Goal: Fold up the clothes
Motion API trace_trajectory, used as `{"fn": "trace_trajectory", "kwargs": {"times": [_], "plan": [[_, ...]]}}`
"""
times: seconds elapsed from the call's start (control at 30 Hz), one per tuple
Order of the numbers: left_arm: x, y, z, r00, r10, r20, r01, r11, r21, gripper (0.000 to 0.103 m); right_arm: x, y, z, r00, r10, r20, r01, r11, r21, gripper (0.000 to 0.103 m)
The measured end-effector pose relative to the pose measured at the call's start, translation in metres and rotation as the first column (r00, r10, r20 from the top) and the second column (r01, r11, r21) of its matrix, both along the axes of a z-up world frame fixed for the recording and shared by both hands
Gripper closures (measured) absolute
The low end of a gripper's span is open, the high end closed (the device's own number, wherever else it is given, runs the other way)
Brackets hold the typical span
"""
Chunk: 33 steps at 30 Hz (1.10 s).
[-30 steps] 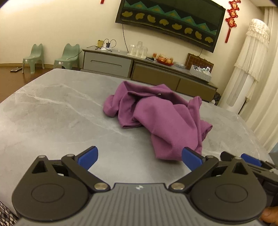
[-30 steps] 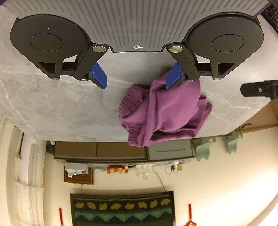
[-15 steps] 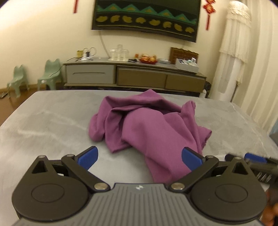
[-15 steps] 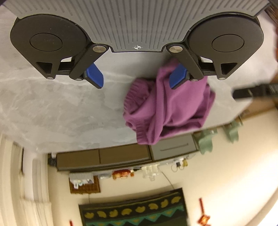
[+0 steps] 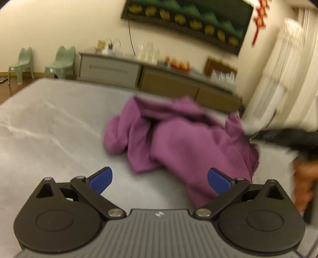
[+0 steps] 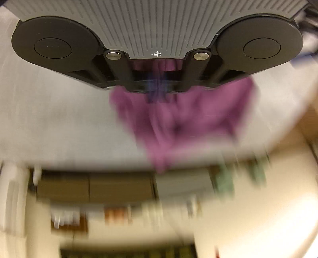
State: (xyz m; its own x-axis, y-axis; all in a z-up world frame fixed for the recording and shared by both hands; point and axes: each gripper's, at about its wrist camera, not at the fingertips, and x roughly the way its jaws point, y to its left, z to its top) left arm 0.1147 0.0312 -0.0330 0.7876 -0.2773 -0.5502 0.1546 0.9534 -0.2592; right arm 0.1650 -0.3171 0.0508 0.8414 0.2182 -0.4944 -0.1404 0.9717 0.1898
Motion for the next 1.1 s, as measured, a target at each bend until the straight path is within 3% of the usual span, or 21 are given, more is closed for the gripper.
{"fn": "trace_trajectory", "kwargs": {"times": [0.03,0.1,0.17,0.2,0.23,0.27,0.33,0.37,0.47,0.5,0.53,0.6,0.63,0.7,0.73,0.8,0.9,0.97,1.03,1.07,1.1], "plan": [[-0.003,0.005,0.005,1.0,0.009,0.02,-0.008,1.0,-0.013,0.0,-0.026,-0.003,0.038,0.989,0.016,0.15,-0.016,1.0,-0.006,0.103],[-0.008,0.013,0.013,0.999,0.019,0.05,-0.018,0.999,-0.03,0.0,-0.084,-0.007,0.11,0.91,0.037,0.413,-0.023,0.999,-0.037,0.103],[-0.012,0.018,0.016,0.998,0.018,0.065,-0.016,0.999,-0.031,0.0,-0.124,-0.011,0.144,0.85,0.047,0.525,-0.017,0.998,-0.061,0.103],[-0.012,0.019,0.015,0.998,0.019,0.057,-0.017,0.999,-0.031,0.0,-0.134,-0.013,0.148,0.84,0.04,0.54,-0.003,0.998,-0.07,0.103],[-0.013,0.02,0.013,0.999,0.02,0.05,-0.019,0.999,-0.031,0.0,-0.131,-0.015,0.143,0.858,0.031,0.513,-0.001,0.998,-0.059,0.094],[-0.013,0.021,0.012,0.999,0.02,0.04,-0.018,0.999,-0.031,0.0,-0.115,-0.018,0.126,0.904,0.033,0.426,-0.021,0.999,-0.034,0.084],[-0.011,0.019,0.006,1.0,0.011,0.007,-0.011,0.999,-0.037,0.0,-0.076,-0.021,0.081,0.976,0.027,0.215,-0.034,0.999,0.031,0.013],[-0.011,0.018,0.002,1.0,0.006,-0.007,-0.007,0.999,-0.046,0.0,-0.056,-0.019,0.048,0.995,0.013,0.099,-0.019,0.998,0.053,0.01],[-0.009,0.015,-0.005,0.999,0.0,-0.033,-0.002,0.999,-0.047,0.0,-0.016,0.001,-0.031,0.993,0.015,-0.114,-0.014,1.0,0.013,0.019],[-0.01,0.014,-0.005,1.0,0.001,-0.027,-0.002,0.999,-0.032,0.0,-0.006,0.01,-0.053,0.985,0.029,-0.171,-0.03,1.0,-0.003,0.042],[-0.01,0.013,-0.004,1.0,0.004,-0.019,-0.005,1.0,-0.016,0.0,0.004,0.019,-0.072,0.974,0.042,-0.223,-0.047,0.999,-0.017,0.075],[-0.013,0.016,-0.002,1.0,0.027,0.009,-0.027,0.999,0.02,0.0,0.012,0.03,-0.065,0.971,0.079,-0.225,-0.089,0.995,-0.036,0.09],[-0.015,0.017,0.0,0.999,0.038,0.023,-0.039,0.999,0.035,0.0,0.015,0.035,-0.06,0.971,0.097,-0.219,-0.108,0.993,-0.042,0.093],[-0.017,0.023,0.004,0.998,0.05,0.035,-0.05,0.998,0.022,0.0,-0.01,0.027,0.008,0.995,0.102,-0.002,-0.102,0.995,0.021,0.098],[-0.017,0.026,0.006,0.998,0.054,0.038,-0.054,0.999,0.008,0.0,-0.028,0.024,0.041,0.989,0.098,0.107,-0.102,0.994,0.03,0.102],[-0.017,0.03,0.009,0.997,0.063,0.039,-0.062,0.998,-0.024,0.0,-0.075,0.018,0.104,0.935,0.116,0.335,-0.143,0.988,0.058,0.103],[-0.016,0.032,0.012,0.997,0.07,0.039,-0.068,0.996,-0.049,0.0,-0.116,0.027,0.154,0.86,0.152,0.488,-0.184,0.983,0.018,0.103],[-0.016,0.031,0.011,0.996,0.074,0.04,-0.072,0.997,-0.041,0.0,-0.106,0.051,0.144,0.883,0.213,0.419,-0.21,0.976,-0.054,0.103],[-0.017,0.029,0.01,0.997,0.063,0.042,-0.062,0.998,-0.03,0.0,-0.084,0.072,0.099,0.928,0.244,0.281,-0.199,0.963,-0.18,0.102],[-0.019,0.028,0.01,0.998,0.053,0.044,-0.052,0.998,-0.026,0.0,-0.074,0.077,0.074,0.947,0.242,0.213,-0.191,0.953,-0.236,0.099],[-0.02,0.026,0.01,0.998,0.042,0.045,-0.041,0.999,-0.021,0.0,-0.068,0.069,0.051,0.964,0.215,0.159,-0.168,0.95,-0.264,0.085]]}}
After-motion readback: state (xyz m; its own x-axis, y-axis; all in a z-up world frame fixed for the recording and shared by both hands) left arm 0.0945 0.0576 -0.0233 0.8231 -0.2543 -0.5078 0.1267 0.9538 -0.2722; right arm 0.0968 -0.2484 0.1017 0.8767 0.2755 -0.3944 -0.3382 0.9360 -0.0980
